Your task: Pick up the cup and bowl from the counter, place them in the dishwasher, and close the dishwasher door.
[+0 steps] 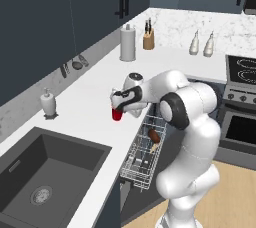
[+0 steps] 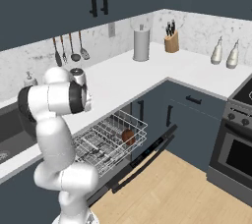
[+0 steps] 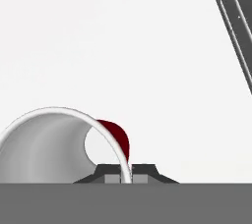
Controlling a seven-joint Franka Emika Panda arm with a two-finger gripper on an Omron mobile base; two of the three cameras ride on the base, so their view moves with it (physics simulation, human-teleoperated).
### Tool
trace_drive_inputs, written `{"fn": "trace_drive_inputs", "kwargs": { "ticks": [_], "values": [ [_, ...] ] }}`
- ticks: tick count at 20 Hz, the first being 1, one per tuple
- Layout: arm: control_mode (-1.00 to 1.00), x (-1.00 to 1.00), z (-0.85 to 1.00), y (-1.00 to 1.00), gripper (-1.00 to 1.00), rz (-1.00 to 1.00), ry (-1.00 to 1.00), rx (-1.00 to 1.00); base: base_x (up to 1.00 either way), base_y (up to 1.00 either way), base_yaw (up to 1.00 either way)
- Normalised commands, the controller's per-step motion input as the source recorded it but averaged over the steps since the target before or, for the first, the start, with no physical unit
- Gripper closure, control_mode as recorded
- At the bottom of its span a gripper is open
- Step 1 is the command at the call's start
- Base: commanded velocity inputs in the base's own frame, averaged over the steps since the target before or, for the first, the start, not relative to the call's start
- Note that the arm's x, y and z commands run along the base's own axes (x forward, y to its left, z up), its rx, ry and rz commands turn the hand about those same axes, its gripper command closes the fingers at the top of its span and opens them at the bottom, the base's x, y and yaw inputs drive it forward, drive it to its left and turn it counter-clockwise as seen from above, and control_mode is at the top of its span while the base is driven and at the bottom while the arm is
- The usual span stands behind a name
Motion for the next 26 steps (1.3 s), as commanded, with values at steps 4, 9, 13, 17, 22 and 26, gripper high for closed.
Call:
{"fn": "trace_drive_inputs", "kwargs": {
  "ticks": [4, 9, 13, 17, 22, 26],
  "values": [
    [-1.0, -1.0, 0.12, -0.98, 1.0, -0.24, -0.09, 0.03, 0.0, 0.0, 0.0],
    [-1.0, -1.0, 0.27, -1.0, 1.0, -0.22, -0.12, 0.03, 0.0, 0.0, 0.0],
    [-1.0, -0.62, 0.01, -1.0, 1.0, -0.22, 0.0, 0.1, 0.0, 0.0, 0.0],
    [-1.0, -0.16, 0.0, -0.99, 1.0, -0.14, 0.09, 0.16, 0.0, 0.0, 0.0],
    [-1.0, 0.0, -0.13, -0.54, 1.0, -0.05, 0.2, 0.29, 0.0, 0.0, 0.0],
    [-1.0, 0.11, -0.44, -0.06, 1.0, 0.0, 0.21, 0.33, 0.0, 0.0, 0.0]
  ]
}}
